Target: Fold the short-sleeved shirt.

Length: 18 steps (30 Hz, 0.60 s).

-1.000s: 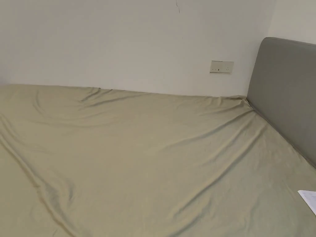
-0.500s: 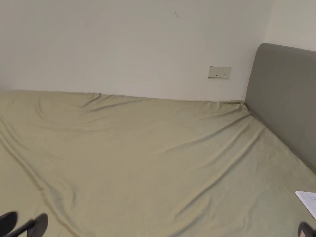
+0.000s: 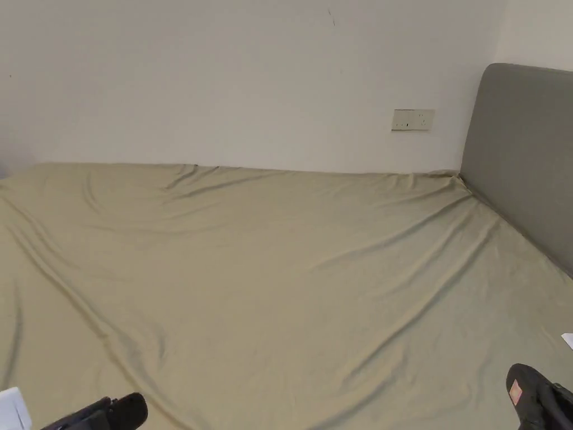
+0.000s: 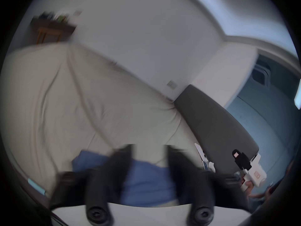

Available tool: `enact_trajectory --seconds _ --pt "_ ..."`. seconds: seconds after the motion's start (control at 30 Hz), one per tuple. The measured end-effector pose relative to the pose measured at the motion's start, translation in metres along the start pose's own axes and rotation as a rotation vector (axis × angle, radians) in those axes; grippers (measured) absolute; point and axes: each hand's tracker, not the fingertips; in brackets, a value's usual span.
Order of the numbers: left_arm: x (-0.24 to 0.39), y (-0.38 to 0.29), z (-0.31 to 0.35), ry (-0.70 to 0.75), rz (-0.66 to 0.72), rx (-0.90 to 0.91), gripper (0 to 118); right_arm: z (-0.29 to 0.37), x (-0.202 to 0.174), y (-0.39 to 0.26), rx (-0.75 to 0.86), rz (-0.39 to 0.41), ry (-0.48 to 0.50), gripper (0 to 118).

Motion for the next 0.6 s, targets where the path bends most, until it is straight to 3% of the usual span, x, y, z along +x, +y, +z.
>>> enact_trajectory --seconds 0.03,0.07,0.23,0.33,0.47,0.6 --pt "-0.023 0.003 -0.004 0.02 0.06 -0.058 118 -0.001 -0.001 -0.002 -0.012 0.0 -0.001 2" --pt "-0.043 0.002 -0.005 0.023 0.11 -0.077 118 -0.002 -0.003 -0.003 -0.024 -0.006 -0.003 2" --pt "-0.141 -0.001 -0.006 0.015 0.422 -0.107 115 -0.007 -0.004 -0.009 -0.072 -0.03 -0.013 2" --pt "-0.128 -0.019 -0.016 0.004 0.557 -0.182 115 -0.01 -0.005 -0.013 -0.097 -0.031 -0.021 2" --pt "-0.106 -0.028 -0.037 -0.077 0.519 -0.209 105 -0.01 -0.015 -0.014 -0.123 -0.032 -0.028 2" --pt "-0.08 -0.035 -0.077 -0.144 0.469 -0.4 92 -0.011 -0.018 -0.014 -0.131 -0.042 -0.028 2"
